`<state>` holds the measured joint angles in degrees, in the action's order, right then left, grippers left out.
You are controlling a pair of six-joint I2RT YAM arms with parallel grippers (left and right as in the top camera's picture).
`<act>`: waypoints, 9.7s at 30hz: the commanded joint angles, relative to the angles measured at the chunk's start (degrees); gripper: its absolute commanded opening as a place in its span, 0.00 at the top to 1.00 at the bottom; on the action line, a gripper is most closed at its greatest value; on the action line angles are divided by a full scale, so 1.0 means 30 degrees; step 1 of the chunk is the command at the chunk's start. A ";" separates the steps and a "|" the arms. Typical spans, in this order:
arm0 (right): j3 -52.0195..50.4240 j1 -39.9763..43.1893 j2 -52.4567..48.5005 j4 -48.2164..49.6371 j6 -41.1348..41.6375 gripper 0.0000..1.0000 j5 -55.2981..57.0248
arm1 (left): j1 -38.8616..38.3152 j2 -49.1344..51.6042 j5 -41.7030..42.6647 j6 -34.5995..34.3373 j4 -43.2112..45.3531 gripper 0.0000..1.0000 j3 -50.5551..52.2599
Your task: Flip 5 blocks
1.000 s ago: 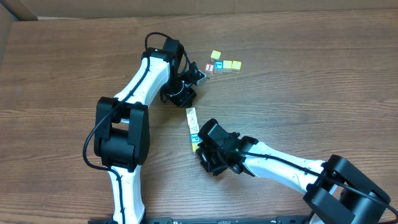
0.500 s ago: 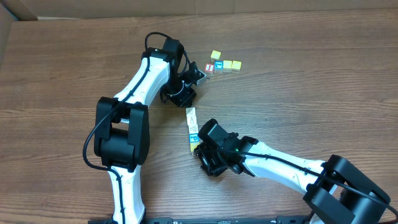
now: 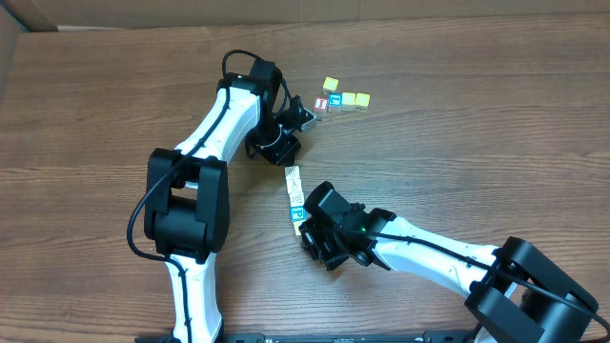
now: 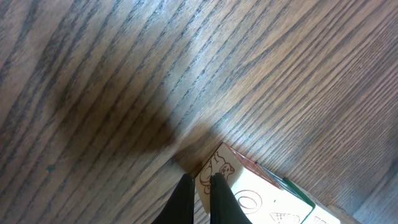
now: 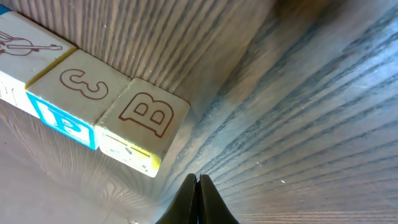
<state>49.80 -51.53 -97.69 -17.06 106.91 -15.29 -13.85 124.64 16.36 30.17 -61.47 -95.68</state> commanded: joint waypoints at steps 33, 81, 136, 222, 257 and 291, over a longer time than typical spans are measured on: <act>0.5195 0.4656 0.1596 -0.6958 -1.6262 0.96 0.1377 | 0.0954 0.0233 -0.3665 -1.0076 0.0393 0.96 -0.5144; 0.2470 0.0772 -0.1515 -0.2769 -1.7792 0.96 0.2914 | 0.5719 0.0233 -0.4167 -1.6123 -0.3519 0.78 -0.7125; 1.1941 0.8284 -0.0153 -1.5271 -3.0294 0.00 0.3789 | 0.5719 0.0233 -0.4160 -1.5489 -0.4277 0.00 -0.7125; 1.1919 0.8349 1.5708 -1.5387 -3.0294 0.00 0.4393 | 0.5719 0.0233 -0.4160 -1.5489 -0.4277 0.00 -0.7125; -0.3665 1.2240 3.2494 -0.4335 -3.1306 0.00 0.7249 | 0.5719 0.0233 -0.4160 -1.5489 -0.4277 0.00 -0.7125; -1.6444 1.3245 3.2509 0.4153 -3.6079 0.00 0.3781 | 0.5719 0.0233 -0.4167 -1.5489 -0.4277 0.00 -0.7125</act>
<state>1.06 -12.03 -0.64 -4.51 0.62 -4.27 3.11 124.79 4.19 -16.56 -74.19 -116.27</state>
